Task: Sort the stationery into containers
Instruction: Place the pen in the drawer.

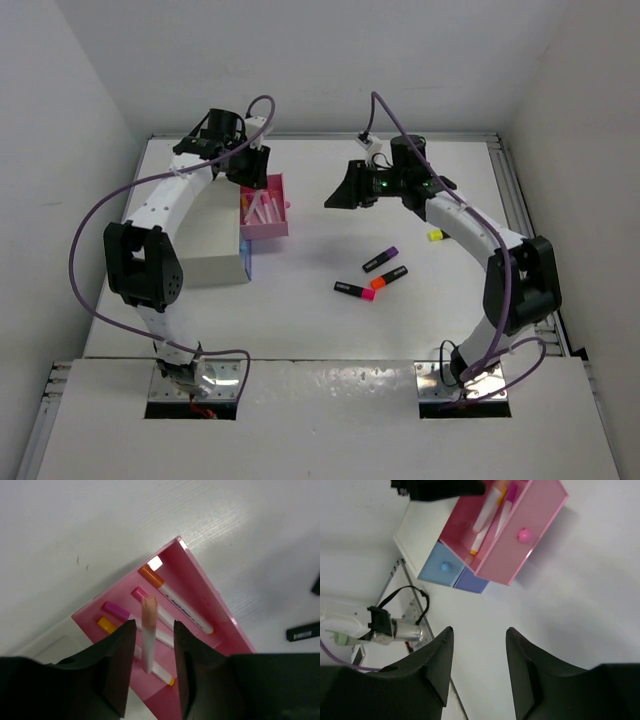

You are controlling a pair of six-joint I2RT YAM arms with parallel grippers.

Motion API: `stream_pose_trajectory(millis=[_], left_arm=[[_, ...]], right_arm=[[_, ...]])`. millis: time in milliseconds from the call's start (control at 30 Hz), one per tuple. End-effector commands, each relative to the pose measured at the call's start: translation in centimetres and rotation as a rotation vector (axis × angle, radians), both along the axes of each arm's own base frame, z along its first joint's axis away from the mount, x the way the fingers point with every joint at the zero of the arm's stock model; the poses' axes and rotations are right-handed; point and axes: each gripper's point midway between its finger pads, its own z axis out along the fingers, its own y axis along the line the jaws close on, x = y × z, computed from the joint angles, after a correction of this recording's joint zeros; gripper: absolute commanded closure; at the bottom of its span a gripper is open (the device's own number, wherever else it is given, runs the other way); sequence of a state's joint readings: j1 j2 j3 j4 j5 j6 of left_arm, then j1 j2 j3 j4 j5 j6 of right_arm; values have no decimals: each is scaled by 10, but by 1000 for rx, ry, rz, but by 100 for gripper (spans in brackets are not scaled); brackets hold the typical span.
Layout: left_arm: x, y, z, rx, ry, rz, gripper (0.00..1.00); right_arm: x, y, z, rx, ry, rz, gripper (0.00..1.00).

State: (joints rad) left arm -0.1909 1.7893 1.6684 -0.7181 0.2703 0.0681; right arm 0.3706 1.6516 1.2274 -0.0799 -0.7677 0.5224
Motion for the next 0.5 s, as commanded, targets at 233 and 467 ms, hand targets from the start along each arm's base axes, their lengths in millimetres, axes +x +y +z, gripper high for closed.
stream_pose_trajectory(millis=[233, 467], left_arm=[[-6, -13, 97, -146, -233, -32, 46], [-6, 83, 94, -17, -199, 283, 47]], right_arm=[[59, 10, 8, -59, -78, -135, 63], [71, 34, -26, -82, -18, -152, 73]])
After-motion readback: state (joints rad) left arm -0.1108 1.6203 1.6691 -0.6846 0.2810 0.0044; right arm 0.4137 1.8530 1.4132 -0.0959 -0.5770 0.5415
